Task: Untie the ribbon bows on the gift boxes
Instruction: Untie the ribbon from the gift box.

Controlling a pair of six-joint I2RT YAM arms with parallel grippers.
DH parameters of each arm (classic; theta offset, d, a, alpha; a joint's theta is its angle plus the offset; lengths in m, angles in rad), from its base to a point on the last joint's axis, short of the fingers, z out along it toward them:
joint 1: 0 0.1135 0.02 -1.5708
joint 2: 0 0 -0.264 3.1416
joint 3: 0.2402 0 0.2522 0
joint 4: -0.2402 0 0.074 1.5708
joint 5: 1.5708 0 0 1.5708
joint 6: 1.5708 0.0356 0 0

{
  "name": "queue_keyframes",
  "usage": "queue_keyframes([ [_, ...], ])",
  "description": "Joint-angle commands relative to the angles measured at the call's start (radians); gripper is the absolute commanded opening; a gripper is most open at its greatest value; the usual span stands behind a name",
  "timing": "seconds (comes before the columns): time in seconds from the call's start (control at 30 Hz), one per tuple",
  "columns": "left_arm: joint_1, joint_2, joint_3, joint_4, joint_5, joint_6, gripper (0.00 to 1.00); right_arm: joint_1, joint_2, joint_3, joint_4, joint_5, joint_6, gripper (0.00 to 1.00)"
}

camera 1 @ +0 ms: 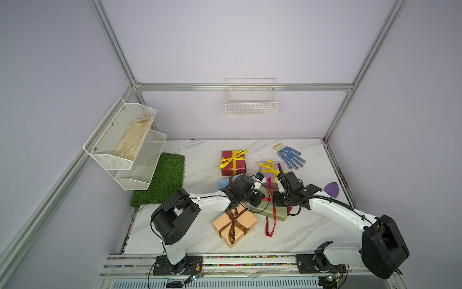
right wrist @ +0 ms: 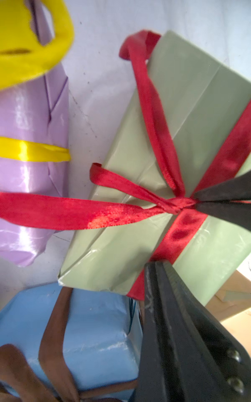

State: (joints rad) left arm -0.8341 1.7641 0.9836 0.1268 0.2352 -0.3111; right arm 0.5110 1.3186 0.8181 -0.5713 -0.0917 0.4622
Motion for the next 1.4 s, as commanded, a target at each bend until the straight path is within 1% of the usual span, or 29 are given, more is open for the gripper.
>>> queue_keyframes([
  [0.0,-0.001,0.018,0.02,0.028,-0.011,-0.016,0.08,0.003,-0.037,0.044,-0.044,0.005,-0.022,0.03],
  [0.17,0.0,0.041,0.036,0.017,-0.018,-0.026,0.07,0.003,-0.094,0.11,-0.183,0.0,-0.06,0.0],
  [0.27,0.002,0.051,0.043,0.015,-0.03,-0.04,0.05,0.009,-0.126,0.151,-0.276,-0.032,-0.09,0.0],
  [0.37,0.006,0.055,0.044,0.017,-0.037,-0.046,0.05,0.021,-0.165,0.177,-0.327,-0.067,-0.099,0.0],
  [0.47,0.01,0.057,0.041,0.025,-0.04,-0.049,0.05,0.023,-0.202,0.185,-0.344,-0.127,-0.1,0.0],
  [0.6,0.019,0.058,0.042,0.026,-0.036,-0.055,0.04,0.026,-0.24,0.185,-0.354,-0.286,-0.141,0.0],
  [0.7,0.026,0.057,0.043,0.026,-0.031,-0.056,0.04,0.026,-0.284,0.169,-0.32,-0.372,-0.142,0.0],
  [0.8,0.032,0.056,0.042,0.028,-0.021,-0.059,0.04,0.026,-0.299,0.158,-0.294,-0.412,-0.138,0.0],
  [0.97,0.046,0.039,0.05,0.036,0.021,-0.059,0.04,0.026,-0.268,0.151,-0.297,-0.453,-0.163,0.0],
  [1.03,0.05,0.029,0.06,0.028,0.031,-0.05,0.05,0.027,-0.255,0.143,-0.297,-0.447,-0.166,0.0],
  [1.17,0.057,-0.012,0.096,-0.02,0.051,-0.024,0.05,0.026,-0.238,0.127,-0.3,-0.355,-0.162,0.1],
  [1.27,0.061,-0.055,0.119,-0.045,0.075,0.008,0.07,0.026,-0.212,0.121,-0.3,-0.29,-0.158,0.26],
  [1.33,0.061,-0.081,0.135,-0.053,0.088,0.019,0.08,0.026,-0.193,0.125,-0.284,-0.219,-0.153,0.37],
  [1.37,0.061,-0.09,0.142,-0.056,0.094,0.022,0.08,0.026,-0.186,0.127,-0.273,-0.185,-0.147,0.41],
])
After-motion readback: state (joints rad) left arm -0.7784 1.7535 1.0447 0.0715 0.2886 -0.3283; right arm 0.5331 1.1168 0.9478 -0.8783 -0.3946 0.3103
